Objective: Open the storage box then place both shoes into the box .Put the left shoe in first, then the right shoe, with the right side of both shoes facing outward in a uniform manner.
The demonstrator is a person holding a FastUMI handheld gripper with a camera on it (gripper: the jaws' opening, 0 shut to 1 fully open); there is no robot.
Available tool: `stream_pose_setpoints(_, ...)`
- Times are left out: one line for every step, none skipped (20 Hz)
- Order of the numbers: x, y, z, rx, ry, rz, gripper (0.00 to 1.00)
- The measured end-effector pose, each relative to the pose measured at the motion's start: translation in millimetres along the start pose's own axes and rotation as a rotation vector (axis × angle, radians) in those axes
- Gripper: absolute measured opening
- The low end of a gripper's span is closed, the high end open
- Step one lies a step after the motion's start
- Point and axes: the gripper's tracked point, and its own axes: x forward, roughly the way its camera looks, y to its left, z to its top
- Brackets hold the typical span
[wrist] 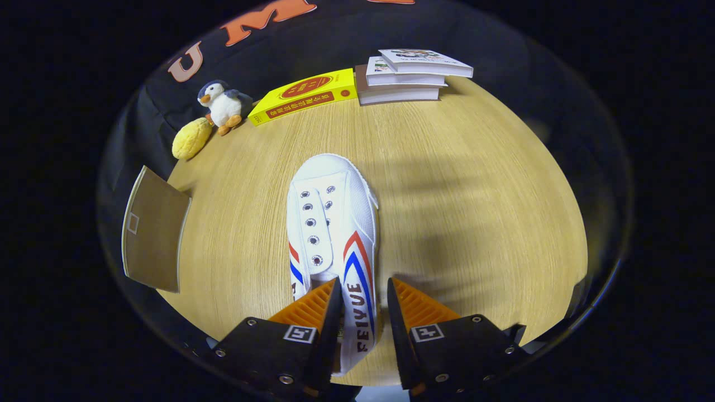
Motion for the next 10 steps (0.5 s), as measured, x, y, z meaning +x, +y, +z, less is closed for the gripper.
stream_pose_setpoints(1, 1, 1, 0.006, 0.002, 0.015, 0.42)
stream_pose_setpoints(1, 1, 1, 0.006, 0.005, 0.026, 0.38)
stream_pose_setpoints(0, -1, 2, 0.006, 0.003, 0.034, 0.33)
stream_pose_setpoints(0, -3, 3, 0.011, -0.004, 0.04, 0.27)
stream_pose_setpoints(-2, -6, 4, 0.026, -0.012, 0.048, 0.22)
stream_pose_setpoints(0, -7, 5, 0.047, -0.02, 0.056, 0.09)
stream_pose_setpoints(-2, -6, 5, 0.057, -0.027, 0.059, 0.04)
stream_pose_setpoints(-3, -7, 8, 0.061, -0.041, 0.05, 0.02)
stream_pose_setpoints(-6, -6, 10, 0.054, -0.054, 0.043, 0.01)
stream_pose_setpoints(-10, -4, 12, 0.051, -0.064, 0.039, 0.01)
